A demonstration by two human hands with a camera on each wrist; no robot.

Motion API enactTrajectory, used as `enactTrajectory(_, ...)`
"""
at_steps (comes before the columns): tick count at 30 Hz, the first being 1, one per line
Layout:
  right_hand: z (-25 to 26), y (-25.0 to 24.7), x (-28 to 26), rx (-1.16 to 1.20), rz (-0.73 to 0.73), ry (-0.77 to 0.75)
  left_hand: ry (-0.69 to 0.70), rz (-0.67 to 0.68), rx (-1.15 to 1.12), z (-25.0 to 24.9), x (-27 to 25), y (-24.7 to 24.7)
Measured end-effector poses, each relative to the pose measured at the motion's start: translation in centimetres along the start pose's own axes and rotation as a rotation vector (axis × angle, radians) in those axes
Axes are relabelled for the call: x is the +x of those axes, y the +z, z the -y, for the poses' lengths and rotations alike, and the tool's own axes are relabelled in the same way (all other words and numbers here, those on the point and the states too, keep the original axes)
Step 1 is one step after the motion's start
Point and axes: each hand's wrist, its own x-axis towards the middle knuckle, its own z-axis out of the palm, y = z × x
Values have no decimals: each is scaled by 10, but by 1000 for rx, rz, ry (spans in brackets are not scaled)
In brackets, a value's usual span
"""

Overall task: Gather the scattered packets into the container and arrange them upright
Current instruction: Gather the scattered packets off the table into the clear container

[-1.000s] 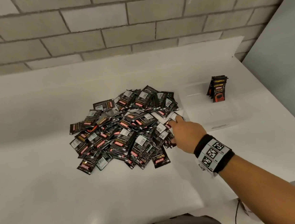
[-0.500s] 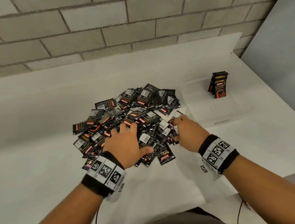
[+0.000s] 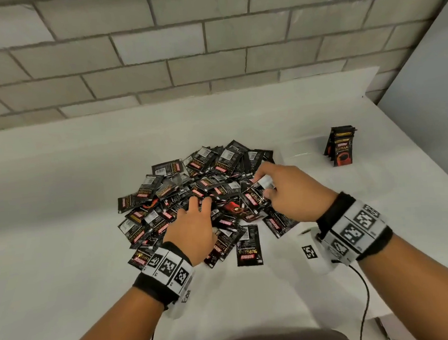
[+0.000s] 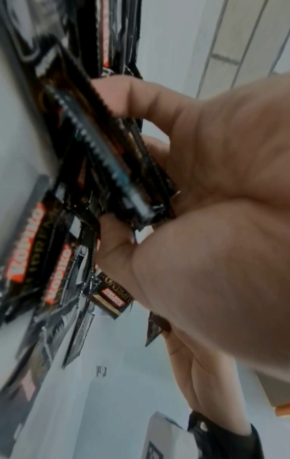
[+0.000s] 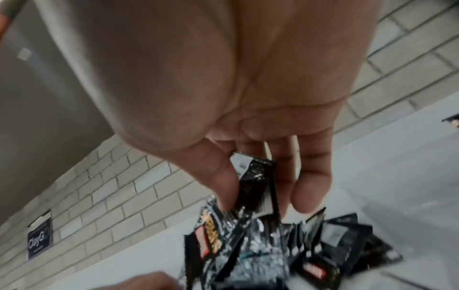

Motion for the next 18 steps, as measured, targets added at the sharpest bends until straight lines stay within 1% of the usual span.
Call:
enactTrajectory(3,-4,20,19,11,71,-14,-21,-30,3,1,2,0)
enactTrajectory(6,-13,44,31,-131,170,11,-3,-46,16,5,3,2)
enactTrajectory(8,-20,55,35,-213,183,29,7,-58,6,7,4,5)
enactTrajectory(13,-26,66,38,-302,183,-14,38,-79,-104,12,8,2)
enactTrajectory(16,-25,71,38,-285,184,-47,72,-74,-169,12,5,-9)
enactTrajectory(18,-24,70,40,-231,194,-37,94,-90,-228,15,-1,-20)
